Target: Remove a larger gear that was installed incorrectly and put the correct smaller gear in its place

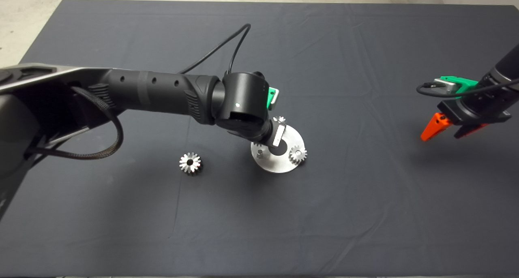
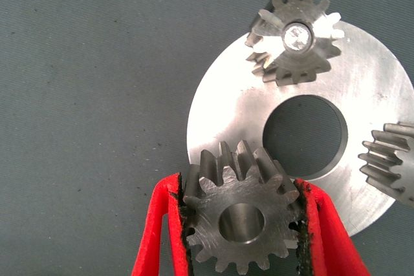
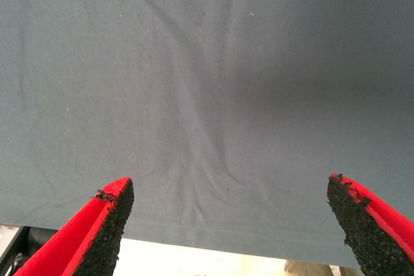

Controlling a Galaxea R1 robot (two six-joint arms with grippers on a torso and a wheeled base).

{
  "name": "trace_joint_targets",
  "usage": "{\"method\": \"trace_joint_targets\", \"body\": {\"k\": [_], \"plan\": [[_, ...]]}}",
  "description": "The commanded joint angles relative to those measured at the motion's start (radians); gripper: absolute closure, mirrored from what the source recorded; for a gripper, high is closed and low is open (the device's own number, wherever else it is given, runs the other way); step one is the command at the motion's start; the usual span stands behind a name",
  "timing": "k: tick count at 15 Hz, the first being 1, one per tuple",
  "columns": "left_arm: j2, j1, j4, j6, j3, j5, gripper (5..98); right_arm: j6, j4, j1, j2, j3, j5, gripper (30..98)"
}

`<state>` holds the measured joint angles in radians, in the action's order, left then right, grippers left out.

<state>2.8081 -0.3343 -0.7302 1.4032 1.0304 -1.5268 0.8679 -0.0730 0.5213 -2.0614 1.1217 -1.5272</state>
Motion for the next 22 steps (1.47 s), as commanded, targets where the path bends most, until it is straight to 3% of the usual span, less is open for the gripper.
{"method": "trace_joint_targets", "body": {"k": [1, 6, 9, 13, 22], "plan": [[-0.005, -0.011, -0.018, 0.011, -0.046, -0.088, 80.3, -0.006, -0.016, 0.022, -0.013, 0.012, -0.097, 49.3], [-0.002, -0.008, -0.017, 0.04, -0.06, -0.088, 80.3, -0.007, -0.016, 0.022, -0.038, 0.041, -0.099, 49.3], [-0.008, -0.007, -0.017, 0.04, -0.061, -0.089, 80.3, -0.007, -0.014, 0.022, -0.039, 0.047, -0.099, 49.3], [-0.029, 0.023, -0.018, 0.04, -0.061, -0.093, 80.3, -0.012, -0.013, 0.022, -0.043, 0.058, -0.099, 49.3], [-0.037, 0.026, -0.021, 0.04, -0.063, -0.093, 80.3, -0.013, -0.013, 0.022, -0.056, 0.07, -0.097, 49.3]]}}
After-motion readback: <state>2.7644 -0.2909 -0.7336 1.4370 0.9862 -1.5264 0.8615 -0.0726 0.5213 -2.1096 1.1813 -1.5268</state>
